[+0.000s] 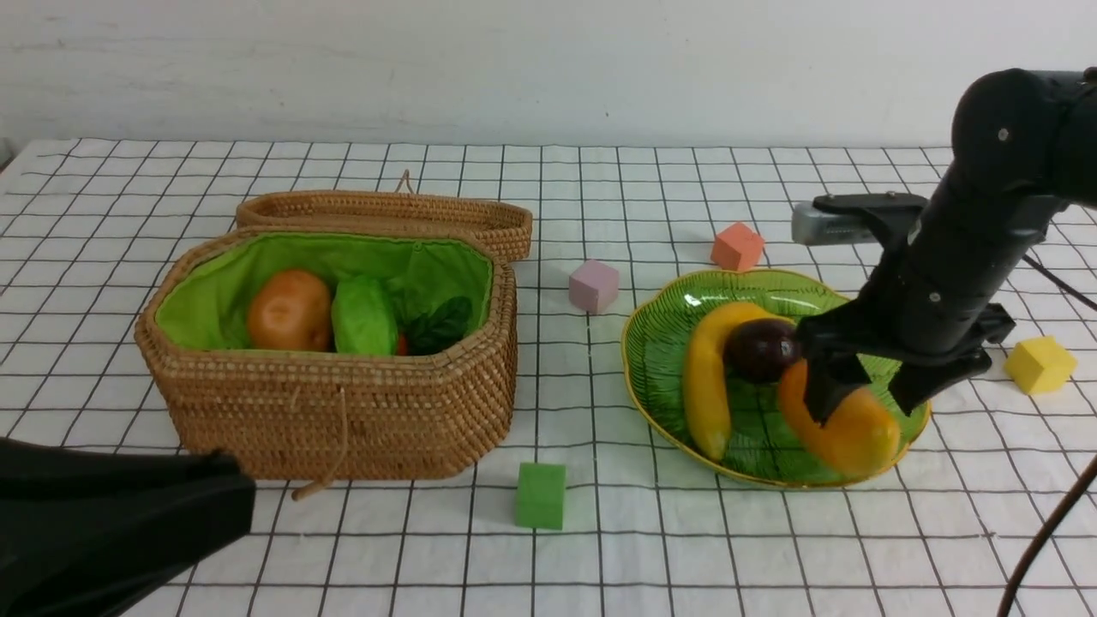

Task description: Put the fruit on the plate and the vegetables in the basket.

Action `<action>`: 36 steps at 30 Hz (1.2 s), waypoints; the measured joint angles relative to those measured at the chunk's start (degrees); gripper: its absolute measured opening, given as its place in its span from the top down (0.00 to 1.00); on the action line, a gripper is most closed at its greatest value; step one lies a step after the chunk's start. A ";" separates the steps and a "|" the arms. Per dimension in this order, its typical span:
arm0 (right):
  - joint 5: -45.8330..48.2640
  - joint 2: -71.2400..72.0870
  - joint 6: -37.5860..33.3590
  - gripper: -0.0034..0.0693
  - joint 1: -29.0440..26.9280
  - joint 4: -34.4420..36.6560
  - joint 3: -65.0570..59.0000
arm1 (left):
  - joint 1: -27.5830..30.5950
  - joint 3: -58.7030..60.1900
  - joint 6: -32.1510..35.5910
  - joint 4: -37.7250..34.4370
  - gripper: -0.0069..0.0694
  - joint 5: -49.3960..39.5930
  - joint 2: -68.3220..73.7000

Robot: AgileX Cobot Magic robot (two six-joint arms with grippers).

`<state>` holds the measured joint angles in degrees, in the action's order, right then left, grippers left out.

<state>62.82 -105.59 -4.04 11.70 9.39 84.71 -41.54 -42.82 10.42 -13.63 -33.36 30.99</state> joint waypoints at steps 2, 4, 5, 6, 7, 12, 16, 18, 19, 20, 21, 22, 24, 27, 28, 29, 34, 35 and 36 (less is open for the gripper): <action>0.82 0.78 0.00 0.04 0.00 -0.61 0.06 | 0.00 0.00 0.00 0.00 0.85 0.00 -0.50; 2.20 2.47 0.11 0.05 0.00 -1.67 0.33 | 0.00 0.00 0.00 0.00 0.85 0.00 -1.32; 3.69 4.34 0.55 0.08 0.00 -2.46 0.56 | 0.00 0.00 0.00 0.00 0.85 0.00 -1.79; 4.73 5.96 0.72 0.11 0.00 -2.81 0.77 | 0.00 0.00 0.00 0.00 0.85 0.00 -2.14; 5.50 7.79 0.82 0.14 0.00 -3.09 0.76 | 0.00 0.05 0.00 0.00 0.85 0.00 -2.54; 7.25 20.28 3.31 0.48 0.00 -3.63 -0.75 | 0.00 4.67 -1.66 0.00 0.92 2.26 -10.31; 7.68 34.43 4.04 0.76 0.31 -2.05 -7.23 | 0.00 14.57 -4.70 0.00 0.93 7.96 -21.28; 7.94 38.35 4.04 0.84 0.37 -1.26 -10.08 | 0.00 17.95 -5.88 0.00 0.93 10.01 -24.57; 8.33 44.95 4.85 0.91 0.48 -0.22 -13.74 | 0.00 21.86 -6.97 0.05 0.93 12.54 -27.98; 8.70 49.26 5.98 0.95 0.56 0.42 -17.10 | 0.00 24.52 -7.45 0.05 0.93 14.78 -30.17; 8.72 54.62 7.33 0.96 0.60 0.78 -20.57 | 0.00 27.44 -7.50 0.11 0.93 17.44 -31.18; 8.57 59.14 8.86 0.96 0.60 0.93 -23.49 | 0.00 29.59 -7.50 0.19 0.93 19.88 -31.54; 7.43 67.39 12.02 0.96 0.60 0.93 -28.07 | 0.00 32.27 -7.41 0.24 0.93 24.41 -31.53; 5.26 79.24 17.25 0.95 0.60 0.03 -35.41 | 0.00 33.69 -7.41 0.24 0.93 27.88 -31.53; 4.94 81.37 18.45 0.95 0.60 -0.31 -37.28 | 0.00 33.70 -7.41 0.24 0.93 28.28 -31.53; 4.59 84.48 19.68 0.95 0.60 -0.65 -39.49 | 0.00 33.74 -7.47 0.24 0.93 28.35 -31.53; 0.31 93.66 22.06 0.95 0.60 -2.18 -48.38 | 0.00 33.74 -7.47 0.24 0.93 25.98 -31.53; -1.93 94.58 22.12 0.94 0.60 -2.25 -49.66 | 0.00 33.74 -7.47 0.24 0.93 25.42 -31.53; -4.14 95.71 22.25 0.94 0.60 -2.30 -51.41 | 0.00 33.74 -7.47 0.24 0.93 24.57 -31.53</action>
<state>58.68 -9.88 18.21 12.30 7.09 33.31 -41.54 -9.08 2.95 -13.39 -8.78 -0.54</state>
